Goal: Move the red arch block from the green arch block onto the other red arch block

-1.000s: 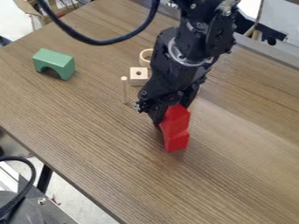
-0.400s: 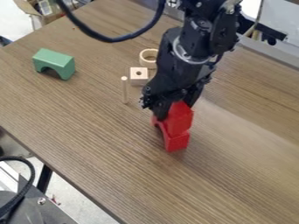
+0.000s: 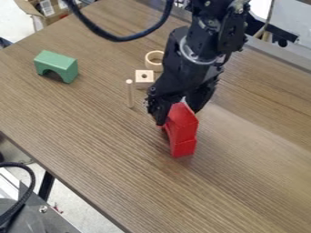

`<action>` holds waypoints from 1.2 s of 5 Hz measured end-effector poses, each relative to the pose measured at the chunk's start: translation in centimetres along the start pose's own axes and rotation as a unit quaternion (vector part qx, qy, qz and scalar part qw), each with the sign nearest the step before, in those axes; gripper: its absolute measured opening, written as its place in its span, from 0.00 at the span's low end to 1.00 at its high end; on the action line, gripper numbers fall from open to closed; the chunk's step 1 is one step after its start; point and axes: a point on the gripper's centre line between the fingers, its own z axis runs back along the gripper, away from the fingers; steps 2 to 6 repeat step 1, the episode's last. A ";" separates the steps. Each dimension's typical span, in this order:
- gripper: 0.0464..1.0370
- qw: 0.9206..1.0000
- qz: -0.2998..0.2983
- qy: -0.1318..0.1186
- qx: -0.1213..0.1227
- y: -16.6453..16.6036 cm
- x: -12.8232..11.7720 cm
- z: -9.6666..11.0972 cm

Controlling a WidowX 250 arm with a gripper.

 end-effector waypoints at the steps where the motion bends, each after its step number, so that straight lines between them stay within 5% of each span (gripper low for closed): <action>1: 0.96 1.000 0.001 -0.004 -0.013 0.3 0.4 1.5; 6: 0.96 1.000 0.001 -0.004 -0.013 0.3 0.4 1.5</action>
